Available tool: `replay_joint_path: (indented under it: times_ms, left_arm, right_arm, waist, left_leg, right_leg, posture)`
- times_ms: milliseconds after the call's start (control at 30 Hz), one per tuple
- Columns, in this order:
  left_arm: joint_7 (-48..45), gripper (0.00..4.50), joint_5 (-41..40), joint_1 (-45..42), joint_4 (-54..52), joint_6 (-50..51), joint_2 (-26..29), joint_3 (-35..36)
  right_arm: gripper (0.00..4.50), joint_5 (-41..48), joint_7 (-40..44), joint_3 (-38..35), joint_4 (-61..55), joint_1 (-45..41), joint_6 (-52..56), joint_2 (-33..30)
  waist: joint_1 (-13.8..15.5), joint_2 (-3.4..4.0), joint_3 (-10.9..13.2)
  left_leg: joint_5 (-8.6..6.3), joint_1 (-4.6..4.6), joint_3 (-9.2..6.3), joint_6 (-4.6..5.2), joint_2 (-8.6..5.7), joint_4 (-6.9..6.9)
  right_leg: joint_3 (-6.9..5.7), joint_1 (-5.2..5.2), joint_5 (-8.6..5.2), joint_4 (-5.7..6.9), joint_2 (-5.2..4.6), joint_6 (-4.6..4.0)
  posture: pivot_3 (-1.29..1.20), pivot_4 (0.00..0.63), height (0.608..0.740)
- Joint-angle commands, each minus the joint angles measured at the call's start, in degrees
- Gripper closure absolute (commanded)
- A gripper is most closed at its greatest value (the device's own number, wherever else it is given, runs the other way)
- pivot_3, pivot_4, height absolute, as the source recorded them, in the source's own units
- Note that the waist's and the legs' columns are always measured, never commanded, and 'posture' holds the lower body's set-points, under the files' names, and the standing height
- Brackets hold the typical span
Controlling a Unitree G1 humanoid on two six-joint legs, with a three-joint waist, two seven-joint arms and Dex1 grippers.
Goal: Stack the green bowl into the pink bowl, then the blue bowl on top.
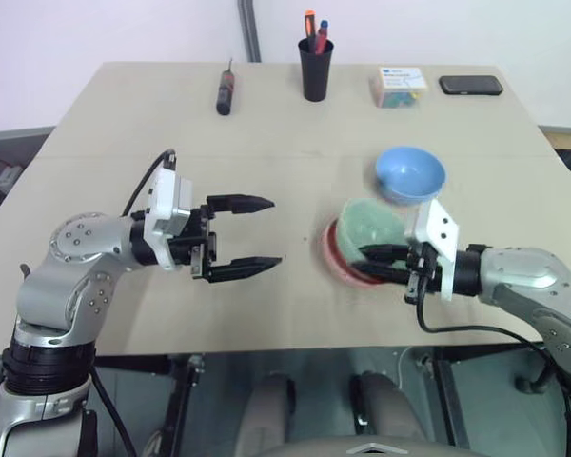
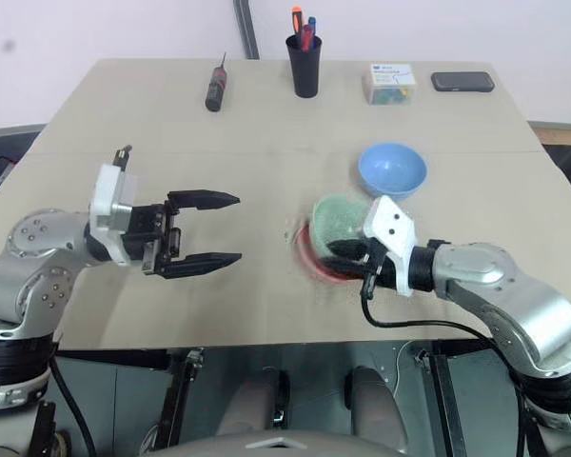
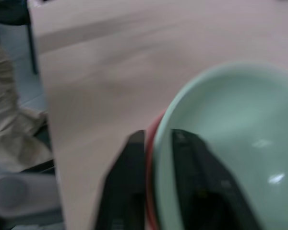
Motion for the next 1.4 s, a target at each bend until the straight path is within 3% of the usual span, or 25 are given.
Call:
replay_joint_path:
  times_ms: [33,167,267,367,467,533,700,900,1000,1067,1300,1400]
  left_arm:
    - [0.6,0.00,-0.3,1.0,-2.2,-0.4,1.3,2.1]
    - [1.2,0.00,-0.8,1.7,-3.0,-0.1,1.6,2.5]
    - [1.9,0.00,-1.2,2.1,-3.9,0.3,1.7,2.8]
    - [2.4,0.00,-1.3,2.3,-4.3,0.4,1.6,2.8]
    - [2.9,0.00,-1.4,2.4,-4.3,0.3,1.6,2.6]
    - [3.0,0.00,-1.2,2.5,-4.4,0.2,1.5,2.5]
    - [3.8,0.00,-1.4,3.4,-5.6,0.3,1.8,2.9]
    - [5.4,0.00,-1.9,6.4,-8.2,0.9,2.2,4.6]
    - [6.2,0.00,-2.5,7.7,-9.7,1.4,2.3,5.4]
    - [6.7,0.00,-2.7,8.2,-10.2,1.7,2.5,6.0]
    - [7.9,0.00,-3.7,9.7,-11.7,2.6,3.1,7.4]
    - [7.6,0.00,-3.8,9.9,-11.5,2.5,3.2,7.5]
  right_arm:
    - [1.97,1.7,1.7,-0.4,-0.1,-0.5,-1.8,0.2]
    - [0.08,1.0,-0.8,-2.7,-0.2,-1.2,-4.7,2.4]
    - [0.08,-0.6,-2.2,-8.0,1.3,-4.1,-7.5,1.0]
    - [0.08,-5.6,1.8,-10.2,8.1,-5.4,-11.6,-6.1]
    - [0.08,-19.5,8.1,-4.3,22.6,-5.6,-28.2,-14.9]
    - [0.08,-26.9,9.8,0.3,33.4,-8.7,-38.0,-16.4]
    - [0.08,-40.3,11.5,10.2,58.9,-22.4,-57.6,-10.6]
    - [0.08,-46.1,10.4,13.3,77.8,-32.8,-69.5,-1.7]
    - [1.22,-47.7,11.3,14.0,85.2,-35.8,-73.2,0.7]
    - [1.58,-48.8,11.1,14.2,89.0,-37.5,-75.7,1.4]
    - [4.37,-48.1,15.9,12.8,91.7,-40.0,-78.8,1.6]
    - [4.37,-45.7,19.2,11.2,87.4,-38.9,-77.2,0.6]
  waist:
    - [0.0,0.00,0.0]
    - [0.0,0.00,0.0]
    - [0.0,0.00,0.0]
    - [0.2,0.00,0.0]
    - [0.3,-0.01,0.0]
    - [0.1,-0.02,0.0]
    - [-1.8,0.07,0.1]
    - [-2.3,0.07,0.1]
    - [-2.0,0.08,0.1]
    - [-1.5,0.08,0.1]
    - [-1.6,0.10,0.2]
    - [-1.7,0.12,0.2]
  left_leg:
    - [0.00,0.00,0.00,0.00,0.00,0.00]
    - [0.00,0.00,-0.02,0.00,0.00,0.00]
    - [0.00,-0.01,0.00,0.00,0.00,0.01]
    - [0.00,0.00,0.01,0.00,-0.01,0.02]
    - [0.00,0.01,0.01,0.00,-0.02,0.00]
    - [0.00,0.02,0.08,0.00,-0.02,-0.02]
    - [0.00,0.16,0.33,0.00,0.04,-0.07]
    - [0.00,0.08,0.43,-0.01,0.08,-0.15]
    - [0.00,0.05,0.45,-0.01,0.02,-0.15]
    - [0.00,0.06,0.46,-0.01,0.01,-0.14]
    - [0.00,0.11,0.45,-0.01,0.01,-0.14]
    - [0.00,0.11,0.44,-0.01,0.01,-0.14]
  right_leg:
    - [0.01,0.00,0.00,0.00,0.00,0.00]
    - [-0.01,0.00,0.00,0.00,0.00,0.00]
    - [0.00,0.00,0.00,0.01,-0.01,0.00]
    - [0.00,0.01,0.00,0.01,-0.02,0.01]
    - [-0.05,0.04,0.00,-0.09,-0.04,0.00]
    - [0.00,0.03,0.00,-0.12,-0.04,0.00]
    - [0.29,-0.04,0.01,0.01,0.02,0.00]
    - [0.46,-0.23,0.02,0.04,0.05,-0.01]
    - [0.46,-0.23,0.02,0.01,-0.05,0.00]
    - [0.46,-0.22,0.02,0.00,-0.07,0.00]
    - [0.46,-0.22,0.02,0.08,-0.06,-0.01]
    - [0.48,-0.22,0.03,0.08,-0.06,-0.01]
  posture:
    - [0.00,0.150,0.740]
    - [0.00,0.150,0.740]
    - [0.00,0.150,0.740]
    - [0.00,0.150,0.740]
    - [0.00,0.150,0.740]
    - [0.00,0.150,0.740]
    - [0.00,0.150,0.740]
    - [0.00,0.150,0.740]
    - [0.00,0.150,0.740]
    - [0.00,0.150,0.740]
    - [0.00,0.150,0.740]
    - [0.00,0.150,0.740]
